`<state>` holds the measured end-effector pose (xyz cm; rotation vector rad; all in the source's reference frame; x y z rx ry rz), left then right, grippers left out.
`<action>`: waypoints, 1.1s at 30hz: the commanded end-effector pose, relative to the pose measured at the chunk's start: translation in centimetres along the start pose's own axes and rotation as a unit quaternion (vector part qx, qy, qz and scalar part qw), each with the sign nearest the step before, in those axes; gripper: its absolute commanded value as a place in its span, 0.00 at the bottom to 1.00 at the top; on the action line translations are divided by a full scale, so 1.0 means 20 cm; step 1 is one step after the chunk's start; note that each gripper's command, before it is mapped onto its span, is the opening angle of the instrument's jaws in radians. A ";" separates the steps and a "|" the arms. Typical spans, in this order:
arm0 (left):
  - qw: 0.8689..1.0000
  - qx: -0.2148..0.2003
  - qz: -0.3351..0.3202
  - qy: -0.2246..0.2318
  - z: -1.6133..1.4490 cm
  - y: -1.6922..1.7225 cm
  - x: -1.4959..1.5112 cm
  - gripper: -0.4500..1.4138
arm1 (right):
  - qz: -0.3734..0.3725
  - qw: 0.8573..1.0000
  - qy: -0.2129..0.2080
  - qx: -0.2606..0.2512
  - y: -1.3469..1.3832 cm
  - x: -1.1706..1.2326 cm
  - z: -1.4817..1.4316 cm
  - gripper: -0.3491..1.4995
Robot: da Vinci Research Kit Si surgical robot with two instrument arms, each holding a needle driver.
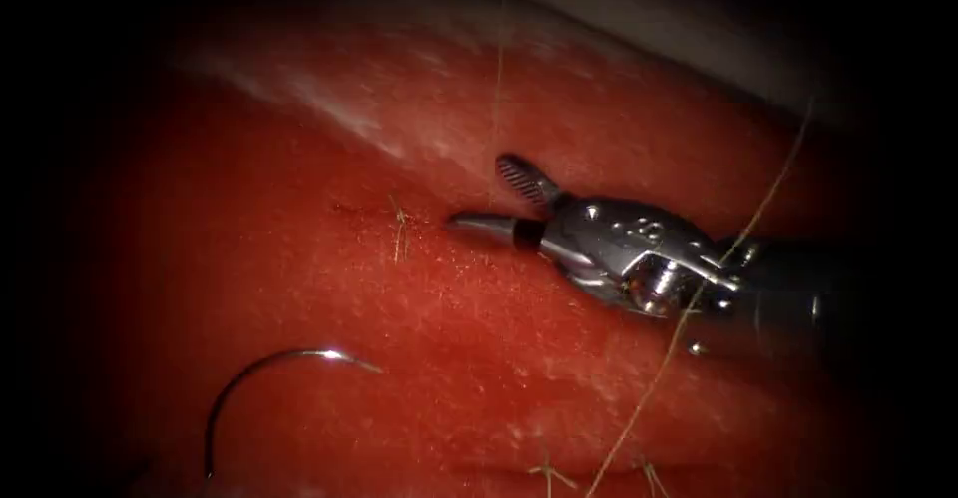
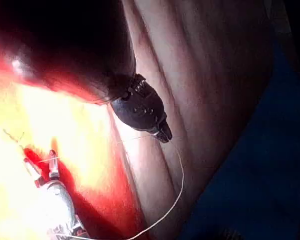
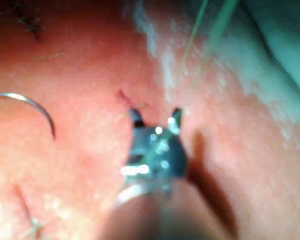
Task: Wound Closure
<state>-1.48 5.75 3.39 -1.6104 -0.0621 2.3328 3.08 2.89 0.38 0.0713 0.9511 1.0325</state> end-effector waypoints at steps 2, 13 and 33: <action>1.000 0.000 0.001 0.000 0.003 -0.001 -0.001 0.05 | 0.000 1.000 0.001 0.001 -0.004 0.000 0.010 0.74; 1.000 -0.007 -0.001 0.009 0.001 0.004 0.003 0.05 | 0.006 1.000 0.000 -0.005 -0.002 -0.005 0.028 0.74; 1.000 -0.006 0.003 0.007 -0.016 0.000 0.003 0.05 | 0.009 0.999 0.050 -0.010 0.008 0.003 0.009 0.85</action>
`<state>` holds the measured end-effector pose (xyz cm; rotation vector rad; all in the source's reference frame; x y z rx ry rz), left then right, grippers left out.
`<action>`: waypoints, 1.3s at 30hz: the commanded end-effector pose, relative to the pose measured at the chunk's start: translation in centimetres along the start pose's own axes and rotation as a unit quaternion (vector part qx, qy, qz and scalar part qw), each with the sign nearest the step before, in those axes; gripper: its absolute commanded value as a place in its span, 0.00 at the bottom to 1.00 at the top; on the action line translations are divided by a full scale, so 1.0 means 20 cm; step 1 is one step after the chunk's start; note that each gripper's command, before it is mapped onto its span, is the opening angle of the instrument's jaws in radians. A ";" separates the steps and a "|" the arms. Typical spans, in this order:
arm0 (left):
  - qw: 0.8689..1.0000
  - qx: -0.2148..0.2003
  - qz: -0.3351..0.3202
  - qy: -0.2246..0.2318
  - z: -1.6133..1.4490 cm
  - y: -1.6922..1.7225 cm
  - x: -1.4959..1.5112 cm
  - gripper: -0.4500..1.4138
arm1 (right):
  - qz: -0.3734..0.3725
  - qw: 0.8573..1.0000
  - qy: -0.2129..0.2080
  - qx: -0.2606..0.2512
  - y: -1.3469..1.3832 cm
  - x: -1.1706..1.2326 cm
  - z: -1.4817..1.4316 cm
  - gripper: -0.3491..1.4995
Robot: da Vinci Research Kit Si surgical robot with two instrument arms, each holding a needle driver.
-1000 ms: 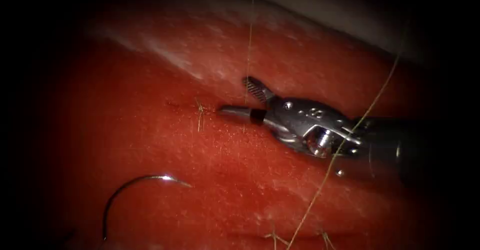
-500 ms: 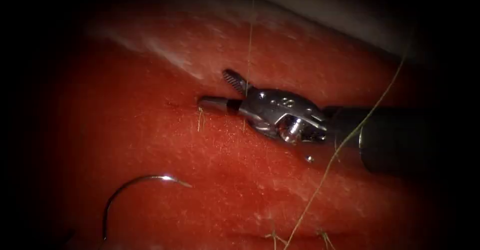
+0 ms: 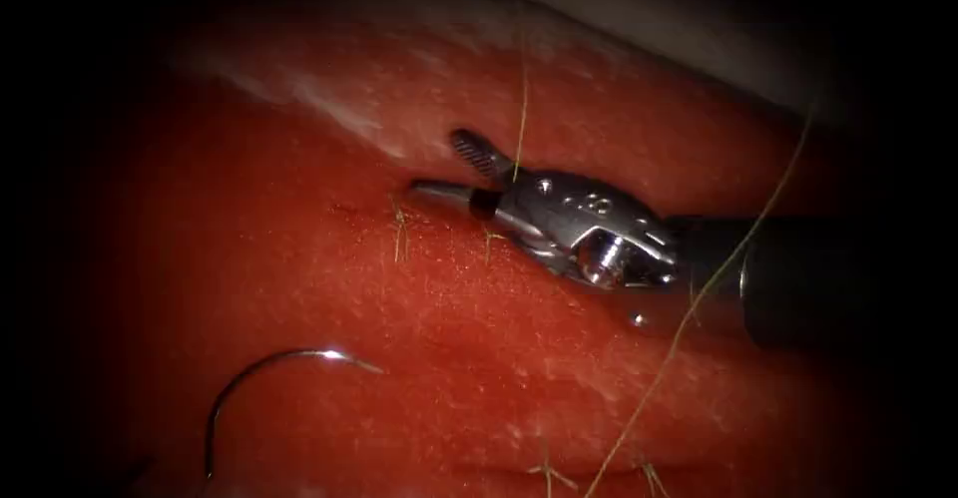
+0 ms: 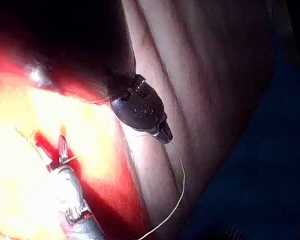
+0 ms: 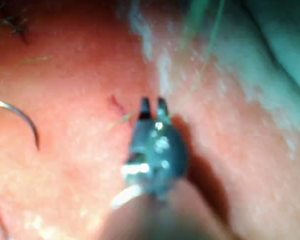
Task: Wound Closure
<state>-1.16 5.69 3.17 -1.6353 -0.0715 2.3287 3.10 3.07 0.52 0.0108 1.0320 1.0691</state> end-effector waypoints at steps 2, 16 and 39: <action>1.000 0.007 0.004 -0.004 -0.004 -0.004 -0.003 0.05 | 0.002 1.000 -0.002 -0.003 0.005 0.003 -0.007 0.89; 0.985 0.042 -0.126 -0.107 -0.022 -0.017 -0.044 0.64 | -0.070 0.995 -0.016 -0.066 0.045 0.005 -0.057 0.98; 0.977 0.106 -0.148 -0.114 -0.097 -0.078 0.003 0.66 | -0.080 0.993 -0.017 -0.090 0.042 0.004 -0.059 0.98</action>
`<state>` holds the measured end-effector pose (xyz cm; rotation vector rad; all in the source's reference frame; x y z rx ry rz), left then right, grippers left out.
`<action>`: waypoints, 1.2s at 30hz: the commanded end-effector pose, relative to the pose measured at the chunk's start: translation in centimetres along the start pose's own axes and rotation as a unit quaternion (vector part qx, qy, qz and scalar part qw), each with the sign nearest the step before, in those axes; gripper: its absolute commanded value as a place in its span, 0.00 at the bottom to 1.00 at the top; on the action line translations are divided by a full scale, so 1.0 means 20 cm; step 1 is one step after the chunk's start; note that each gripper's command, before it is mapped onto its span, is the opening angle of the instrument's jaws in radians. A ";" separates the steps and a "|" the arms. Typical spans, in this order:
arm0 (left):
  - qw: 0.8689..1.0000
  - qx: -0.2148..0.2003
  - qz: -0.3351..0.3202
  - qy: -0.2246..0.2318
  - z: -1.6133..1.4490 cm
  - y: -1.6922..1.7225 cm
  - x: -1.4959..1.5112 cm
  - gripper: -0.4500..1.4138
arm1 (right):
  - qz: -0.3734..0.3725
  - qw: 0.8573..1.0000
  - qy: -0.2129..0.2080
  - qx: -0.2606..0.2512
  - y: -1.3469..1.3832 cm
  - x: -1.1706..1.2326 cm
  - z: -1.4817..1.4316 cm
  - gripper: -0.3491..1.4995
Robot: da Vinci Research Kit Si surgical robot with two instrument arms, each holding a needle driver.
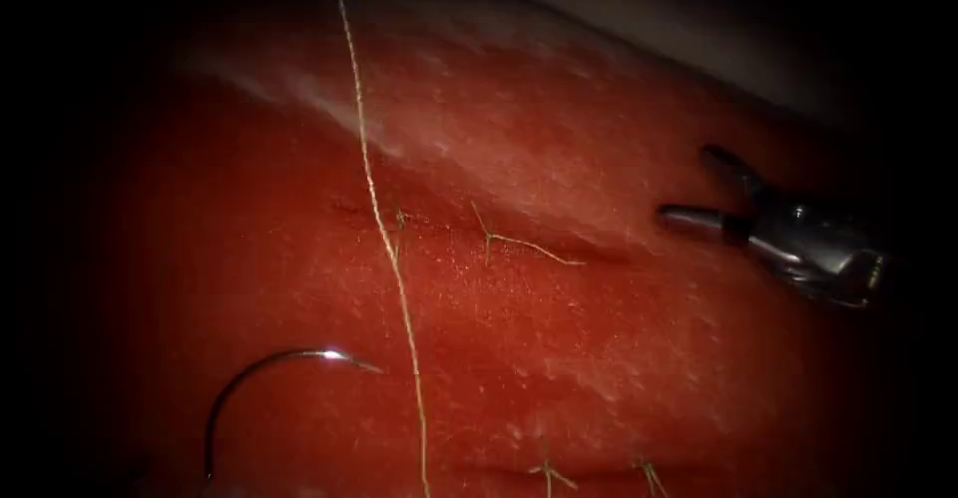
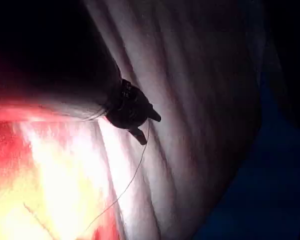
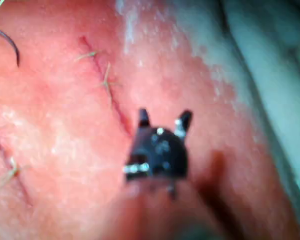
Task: Wound Closure
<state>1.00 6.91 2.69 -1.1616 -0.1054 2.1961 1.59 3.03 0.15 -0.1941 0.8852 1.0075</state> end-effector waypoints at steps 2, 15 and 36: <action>1.000 0.008 0.000 0.016 0.003 -0.005 0.010 0.66 | 0.001 1.000 0.001 0.004 -0.005 0.000 0.004 0.98; 0.995 -0.096 0.018 -0.005 0.058 0.070 -0.058 0.64 | 0.001 1.000 -0.002 0.017 -0.008 0.002 0.002 0.96; 0.974 -0.204 0.011 -0.100 0.118 0.146 -0.137 0.63 | -0.044 0.998 -0.030 -0.038 -0.001 0.049 -0.050 0.92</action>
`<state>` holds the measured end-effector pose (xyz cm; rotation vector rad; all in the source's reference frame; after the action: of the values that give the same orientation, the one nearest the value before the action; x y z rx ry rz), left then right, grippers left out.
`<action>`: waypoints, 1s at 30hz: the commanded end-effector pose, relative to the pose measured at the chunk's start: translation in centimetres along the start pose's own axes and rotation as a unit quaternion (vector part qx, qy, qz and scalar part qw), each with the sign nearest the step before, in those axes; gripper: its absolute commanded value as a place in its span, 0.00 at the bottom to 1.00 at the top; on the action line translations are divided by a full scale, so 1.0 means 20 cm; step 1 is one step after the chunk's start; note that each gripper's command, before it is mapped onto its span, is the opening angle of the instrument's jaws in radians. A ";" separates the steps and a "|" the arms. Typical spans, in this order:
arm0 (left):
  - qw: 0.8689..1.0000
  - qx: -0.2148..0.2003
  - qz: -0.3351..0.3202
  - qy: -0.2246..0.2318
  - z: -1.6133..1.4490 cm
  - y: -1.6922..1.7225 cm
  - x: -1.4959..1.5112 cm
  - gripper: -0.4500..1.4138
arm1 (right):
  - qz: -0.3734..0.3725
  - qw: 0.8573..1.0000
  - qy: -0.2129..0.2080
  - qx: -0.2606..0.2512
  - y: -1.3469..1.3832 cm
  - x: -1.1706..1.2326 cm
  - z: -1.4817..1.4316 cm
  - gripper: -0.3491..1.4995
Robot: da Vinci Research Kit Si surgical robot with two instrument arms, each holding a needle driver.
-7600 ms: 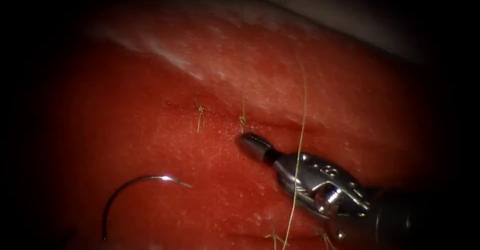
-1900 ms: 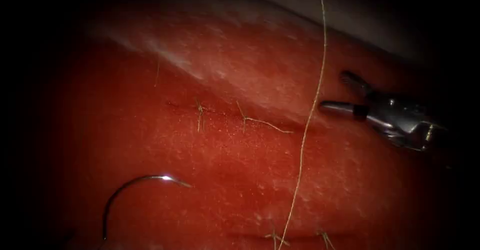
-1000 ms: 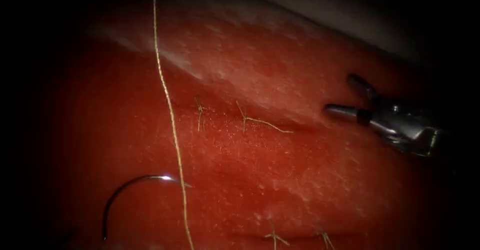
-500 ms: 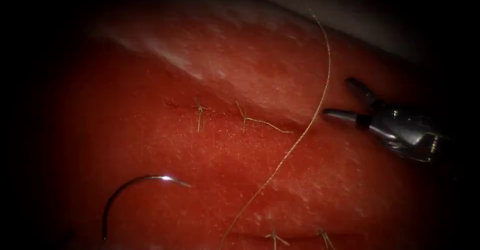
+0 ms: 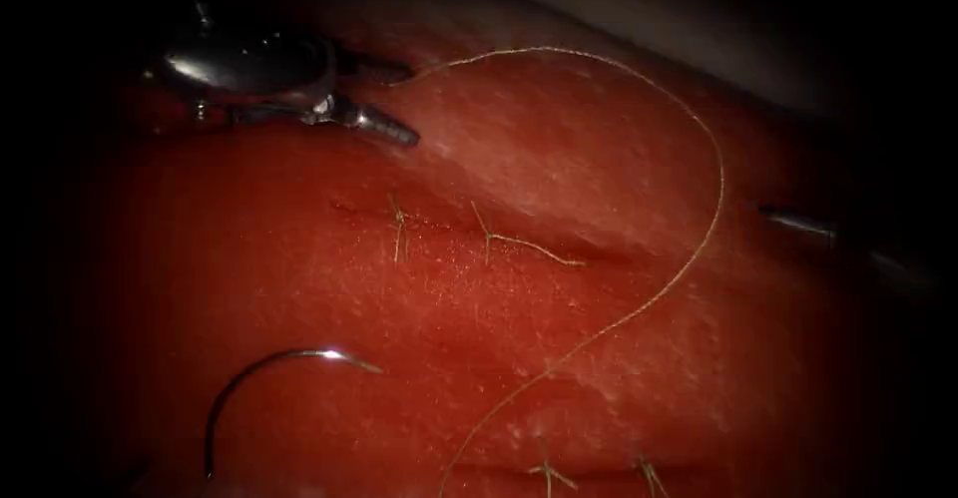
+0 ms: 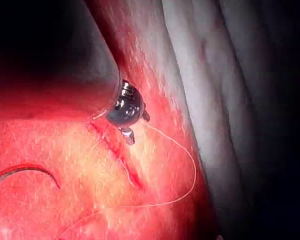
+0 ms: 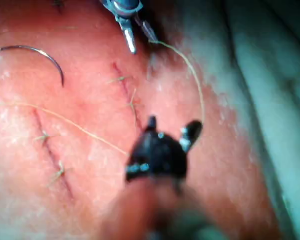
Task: Wound Closure
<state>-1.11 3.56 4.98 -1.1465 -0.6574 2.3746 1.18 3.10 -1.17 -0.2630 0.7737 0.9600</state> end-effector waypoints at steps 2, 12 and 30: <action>1.000 -0.006 0.001 -0.002 0.008 0.002 0.002 0.63 | 0.001 1.000 0.001 0.002 -0.007 0.009 0.001 0.92; 1.000 -0.017 0.002 0.000 0.017 0.002 0.003 0.63 | -0.068 0.988 0.053 0.129 -0.056 0.023 0.065 0.83; 1.000 -0.011 0.001 0.001 0.020 0.001 0.005 0.63 | -0.118 0.983 0.068 0.120 -0.047 -0.005 0.097 0.00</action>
<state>-1.45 3.52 5.08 -1.1579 -0.6828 2.3746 2.75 3.49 0.09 -0.2039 0.9482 0.6235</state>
